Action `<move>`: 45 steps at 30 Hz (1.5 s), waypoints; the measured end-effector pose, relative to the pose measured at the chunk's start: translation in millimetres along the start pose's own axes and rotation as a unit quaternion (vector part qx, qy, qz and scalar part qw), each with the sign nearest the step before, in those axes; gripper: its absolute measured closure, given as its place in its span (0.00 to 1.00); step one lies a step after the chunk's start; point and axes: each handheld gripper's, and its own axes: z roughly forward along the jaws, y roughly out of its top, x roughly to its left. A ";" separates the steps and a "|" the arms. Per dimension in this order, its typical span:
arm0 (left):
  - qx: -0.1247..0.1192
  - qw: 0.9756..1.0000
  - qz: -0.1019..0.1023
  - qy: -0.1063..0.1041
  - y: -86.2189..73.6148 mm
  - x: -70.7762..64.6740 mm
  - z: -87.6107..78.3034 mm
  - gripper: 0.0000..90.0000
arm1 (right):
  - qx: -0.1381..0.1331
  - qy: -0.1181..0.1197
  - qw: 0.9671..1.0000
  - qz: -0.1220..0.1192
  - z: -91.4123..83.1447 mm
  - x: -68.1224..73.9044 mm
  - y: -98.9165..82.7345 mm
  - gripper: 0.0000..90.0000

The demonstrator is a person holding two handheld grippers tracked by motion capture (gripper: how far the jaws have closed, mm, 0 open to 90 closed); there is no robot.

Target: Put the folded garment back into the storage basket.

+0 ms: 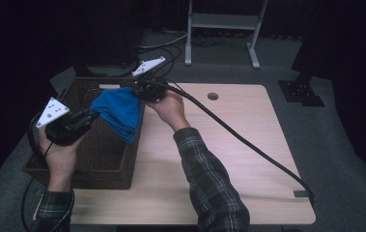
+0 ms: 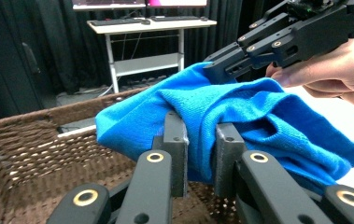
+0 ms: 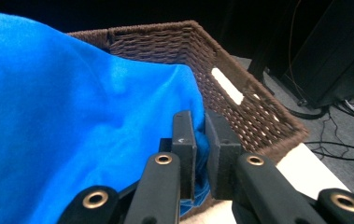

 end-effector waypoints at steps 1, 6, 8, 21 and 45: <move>0.001 1.000 0.000 0.002 -1.2 2.7 -1.5 0.88 | 0.001 0.002 1.000 0.001 2.6 1.3 0.6 0.93; 0.003 1.000 -0.009 0.012 -6.5 14.3 -7.3 0.88 | 0.004 0.013 1.000 -0.003 18.1 7.6 3.8 0.93; 0.004 1.000 -0.013 0.016 -8.4 19.3 -10.6 0.88 | 0.006 0.016 1.000 -0.007 24.1 10.7 5.8 0.93; 0.020 0.999 -0.025 0.030 -19.7 40.9 -22.2 0.88 | 0.012 0.039 0.999 -0.019 58.5 25.9 12.5 0.93; 0.027 0.998 -0.035 0.032 -23.2 50.5 -24.4 0.83 | 0.017 0.055 0.998 -0.024 73.6 35.9 8.2 0.93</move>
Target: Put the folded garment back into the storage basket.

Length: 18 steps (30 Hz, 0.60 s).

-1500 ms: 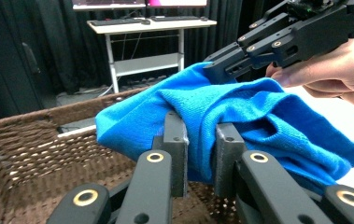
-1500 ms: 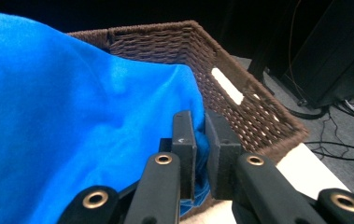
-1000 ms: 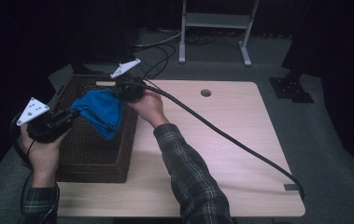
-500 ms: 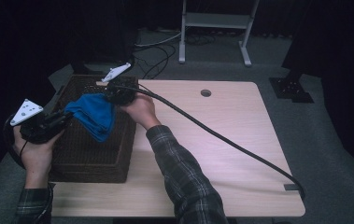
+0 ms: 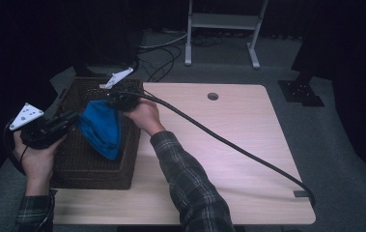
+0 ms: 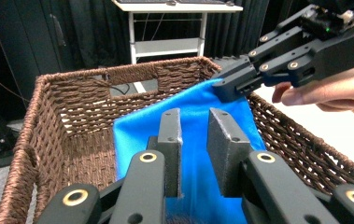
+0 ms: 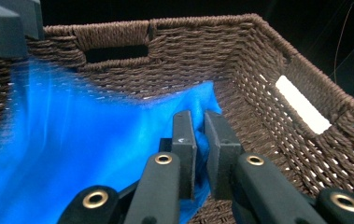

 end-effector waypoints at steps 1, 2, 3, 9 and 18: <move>0.000 1.000 0.000 0.000 -0.1 0.1 0.0 0.84 | 0.000 0.002 1.000 0.000 0.9 0.1 -0.6 0.93; -0.001 1.000 -0.001 0.000 -0.2 0.1 0.0 0.84 | 0.003 0.003 1.000 -0.001 2.0 0.5 -1.5 0.93; 0.000 1.000 0.000 0.000 -0.4 0.1 0.1 0.84 | 0.007 0.002 1.000 0.000 3.1 1.1 -2.4 0.93; 0.000 1.000 0.000 0.000 -0.5 0.1 0.1 0.84 | 0.006 0.003 1.000 0.000 5.1 0.6 -3.7 0.93; -0.001 1.000 -0.001 0.002 -0.6 0.2 0.4 0.80 | 0.006 0.001 1.000 0.000 5.4 -1.0 -4.0 0.93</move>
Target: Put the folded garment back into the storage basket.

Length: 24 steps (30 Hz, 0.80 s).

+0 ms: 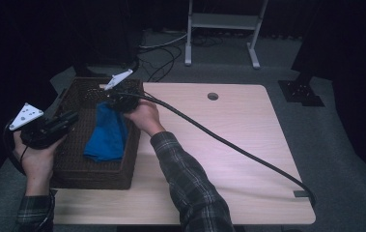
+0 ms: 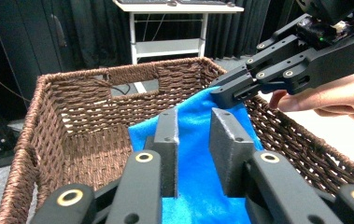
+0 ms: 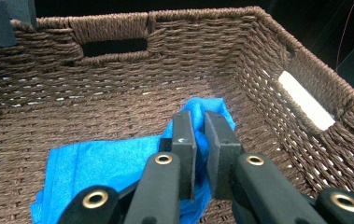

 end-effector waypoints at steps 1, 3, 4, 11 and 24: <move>-0.001 1.000 0.000 0.001 0.0 0.1 -0.1 0.78 | 0.000 0.000 1.000 0.000 0.2 -0.2 -0.1 0.93; -0.002 1.000 -0.004 0.002 -0.2 0.7 0.0 0.75 | 0.000 0.000 1.000 0.000 0.4 -0.3 -0.3 0.93; -0.002 1.000 -0.007 0.000 -0.4 1.0 0.3 0.72 | 0.000 0.000 1.000 0.000 0.5 -0.2 -0.4 0.93; -0.009 1.000 -0.013 0.003 -0.1 2.3 1.4 0.54 | 0.000 -0.001 1.000 0.000 -0.1 0.0 0.0 0.93; -0.019 1.000 -0.014 -0.003 1.6 2.8 6.9 0.03 | 0.001 -0.003 1.000 0.001 0.0 -0.2 0.0 0.92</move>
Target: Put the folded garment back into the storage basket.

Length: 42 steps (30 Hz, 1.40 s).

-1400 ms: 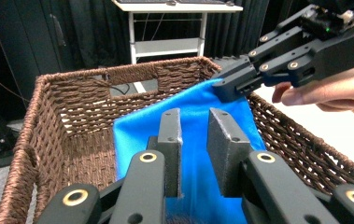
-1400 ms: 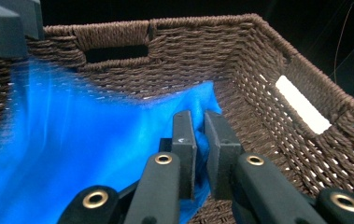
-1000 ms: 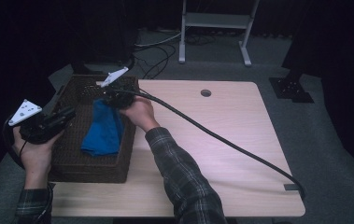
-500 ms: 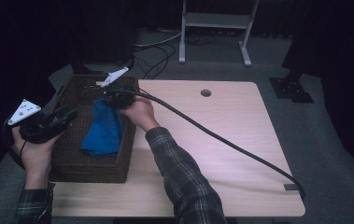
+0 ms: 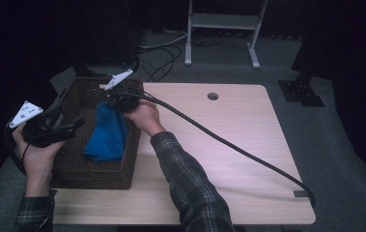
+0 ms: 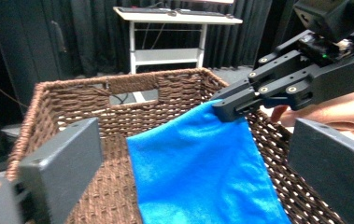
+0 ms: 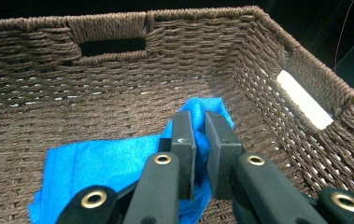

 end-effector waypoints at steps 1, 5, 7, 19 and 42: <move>0.000 1.000 0.000 0.001 0.0 -0.1 0.0 0.02 | 0.001 0.000 1.000 0.001 0.2 -0.1 -0.1 0.92; 0.000 1.000 -0.001 -0.001 0.4 0.2 0.1 0.02 | 0.002 -0.001 1.000 0.003 0.7 -0.8 -0.6 0.90; 0.000 1.000 -0.002 -0.002 0.4 0.5 0.0 0.02 | 0.001 0.000 1.000 0.006 0.6 -1.2 -0.5 0.88; -0.001 1.000 -0.004 -0.001 -0.2 1.4 0.3 0.02 | 0.003 0.004 1.000 0.014 0.2 -4.1 -0.7 0.61; -0.017 1.000 -0.004 0.000 -1.0 2.4 -0.2 0.02 | 0.004 0.019 0.999 0.044 -4.3 -11.1 -0.6 0.00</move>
